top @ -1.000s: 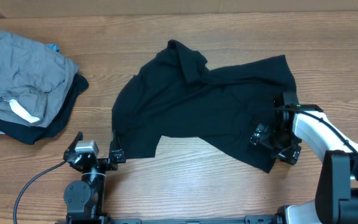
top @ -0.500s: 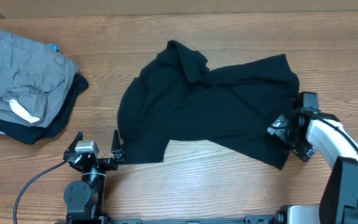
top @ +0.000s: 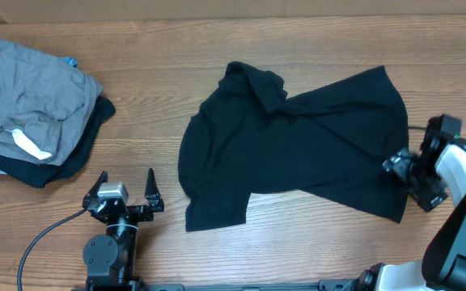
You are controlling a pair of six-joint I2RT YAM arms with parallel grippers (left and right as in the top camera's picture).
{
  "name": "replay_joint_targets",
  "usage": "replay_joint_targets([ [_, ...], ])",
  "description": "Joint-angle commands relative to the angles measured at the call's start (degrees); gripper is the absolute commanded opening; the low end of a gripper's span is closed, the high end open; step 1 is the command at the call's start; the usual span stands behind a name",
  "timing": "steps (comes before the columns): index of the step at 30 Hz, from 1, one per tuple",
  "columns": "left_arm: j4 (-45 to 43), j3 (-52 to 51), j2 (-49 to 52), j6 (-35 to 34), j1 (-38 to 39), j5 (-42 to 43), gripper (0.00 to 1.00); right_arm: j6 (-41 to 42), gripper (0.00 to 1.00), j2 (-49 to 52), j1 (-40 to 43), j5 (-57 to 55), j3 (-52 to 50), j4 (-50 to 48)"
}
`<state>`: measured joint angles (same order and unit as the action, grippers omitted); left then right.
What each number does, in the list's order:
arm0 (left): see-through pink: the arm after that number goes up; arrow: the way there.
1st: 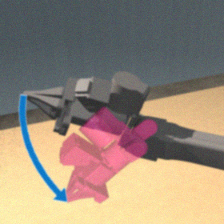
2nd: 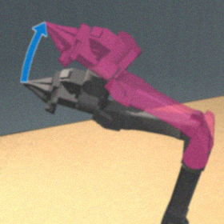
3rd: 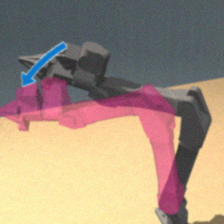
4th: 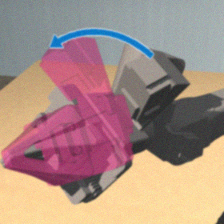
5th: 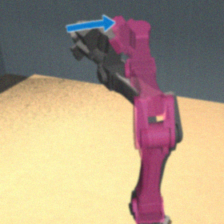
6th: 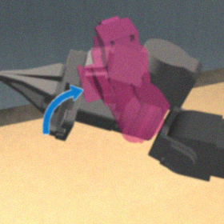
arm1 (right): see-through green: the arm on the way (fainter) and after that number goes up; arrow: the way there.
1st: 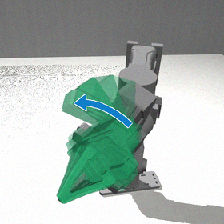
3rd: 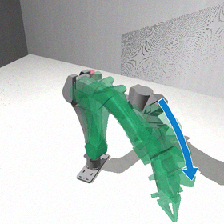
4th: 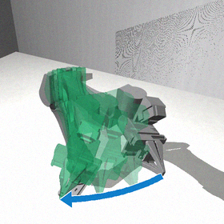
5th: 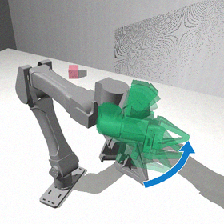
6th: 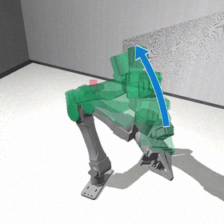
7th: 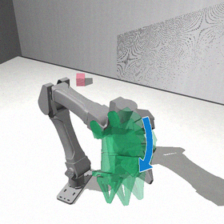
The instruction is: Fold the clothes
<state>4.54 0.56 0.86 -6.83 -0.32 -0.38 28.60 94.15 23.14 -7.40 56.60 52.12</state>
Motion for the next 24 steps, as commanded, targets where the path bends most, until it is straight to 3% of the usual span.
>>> replay_joint_targets([
  [1, -0.1, -0.2, -0.6, 1.3, 0.3, 0.4, 1.00, -5.0, 1.00, -0.2, -1.9, 8.4, 6.3, 1.0],
  [6, -1.5, -0.2, -0.6, 1.3, 0.3, 0.0, 1.00, -8.5, 1.00, -0.2, -6.0, 16.3, 7.2, -1.2],
  [10, -10.6, -0.2, -0.6, 3.0, 0.3, 16.6, 1.00, -9.2, 0.89, -0.2, -9.4, 16.3, 7.1, -0.5],
  [12, -10.9, 0.9, -0.6, 2.5, 0.3, 18.8, 1.00, -9.2, 0.72, -0.2, -10.8, 16.3, 7.1, -0.4],
  [15, -4.7, 8.0, 1.2, 2.2, 0.3, 19.9, 1.00, -9.2, 0.25, -0.2, -13.5, 15.8, 7.1, -0.3],
  [17, -2.0, 14.1, 5.6, 3.6, 0.3, 20.0, 1.00, -9.2, 0.11, -0.2, -14.6, 15.8, 6.9, -0.4],
  [19, -0.9, 19.7, 11.4, 4.6, 0.3, 20.5, 1.00, -9.2, 0.04, -0.2, -15.3, 14.4, 6.4, -0.4],
  [21, 2.5, 29.0, 22.4, 5.6, 0.3, 23.6, 1.00, -9.1, 0.04, -0.2, -15.5, 12.6, 5.6, -0.4],
  [24, 14.2, 46.3, 43.9, 6.0, 0.9, 26.0, 1.00, -9.2, 0.04, -0.2, -15.5, 12.4, 5.3, -0.6],
])
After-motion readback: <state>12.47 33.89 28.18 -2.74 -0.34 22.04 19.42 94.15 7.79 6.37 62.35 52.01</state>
